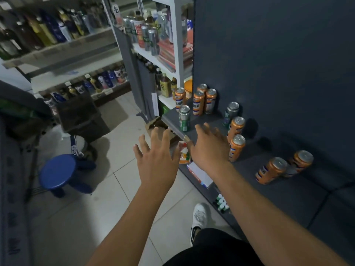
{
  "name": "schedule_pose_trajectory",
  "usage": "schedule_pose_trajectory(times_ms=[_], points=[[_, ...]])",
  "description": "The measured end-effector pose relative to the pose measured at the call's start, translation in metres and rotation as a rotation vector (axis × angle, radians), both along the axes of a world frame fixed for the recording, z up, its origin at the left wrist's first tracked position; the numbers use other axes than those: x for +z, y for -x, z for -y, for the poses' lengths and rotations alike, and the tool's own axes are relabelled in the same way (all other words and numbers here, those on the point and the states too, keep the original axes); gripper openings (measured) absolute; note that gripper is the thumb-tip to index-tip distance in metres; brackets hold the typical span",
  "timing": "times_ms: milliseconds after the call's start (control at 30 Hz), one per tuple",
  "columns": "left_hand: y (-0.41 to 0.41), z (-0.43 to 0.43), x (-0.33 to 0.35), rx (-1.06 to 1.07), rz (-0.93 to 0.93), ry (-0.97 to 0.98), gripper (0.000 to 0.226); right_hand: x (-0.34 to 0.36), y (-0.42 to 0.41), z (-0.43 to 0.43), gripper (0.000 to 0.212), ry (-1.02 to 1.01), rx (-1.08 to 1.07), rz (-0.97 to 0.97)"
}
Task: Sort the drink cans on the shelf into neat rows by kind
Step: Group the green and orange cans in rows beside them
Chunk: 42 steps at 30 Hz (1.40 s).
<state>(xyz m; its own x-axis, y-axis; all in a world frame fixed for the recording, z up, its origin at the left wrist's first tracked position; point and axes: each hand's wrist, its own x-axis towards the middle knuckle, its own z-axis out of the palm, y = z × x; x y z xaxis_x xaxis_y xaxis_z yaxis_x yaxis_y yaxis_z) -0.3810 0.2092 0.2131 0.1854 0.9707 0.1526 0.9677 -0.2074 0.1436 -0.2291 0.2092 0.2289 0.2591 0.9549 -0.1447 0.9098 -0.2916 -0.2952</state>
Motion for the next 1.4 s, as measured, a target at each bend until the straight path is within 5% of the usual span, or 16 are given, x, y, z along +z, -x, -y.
schedule_pose_trajectory(times_ms=[467,767,1033,1267,1400], points=[[-0.068,-0.201,-0.024,-0.081,-0.100,0.206,0.061,-0.024,-0.081,-0.173,0.055,0.017,-0.143,0.011],[-0.100,-0.321,-0.076,-0.268,-0.141,0.362,0.061,-0.060,-0.109,-0.243,0.053,0.274,-0.352,-0.055],[-0.104,-0.395,-0.114,-0.485,-0.206,0.627,0.103,-0.094,-0.115,-0.282,0.047,0.345,-0.653,-0.215],[-0.092,-0.417,-0.164,-0.536,0.054,0.912,0.086,-0.133,-0.124,-0.287,0.090,0.031,-1.221,-0.654],[-0.086,-0.417,-0.195,-0.443,0.276,1.081,0.084,-0.172,-0.142,-0.301,0.069,-0.248,-1.527,-0.809]])
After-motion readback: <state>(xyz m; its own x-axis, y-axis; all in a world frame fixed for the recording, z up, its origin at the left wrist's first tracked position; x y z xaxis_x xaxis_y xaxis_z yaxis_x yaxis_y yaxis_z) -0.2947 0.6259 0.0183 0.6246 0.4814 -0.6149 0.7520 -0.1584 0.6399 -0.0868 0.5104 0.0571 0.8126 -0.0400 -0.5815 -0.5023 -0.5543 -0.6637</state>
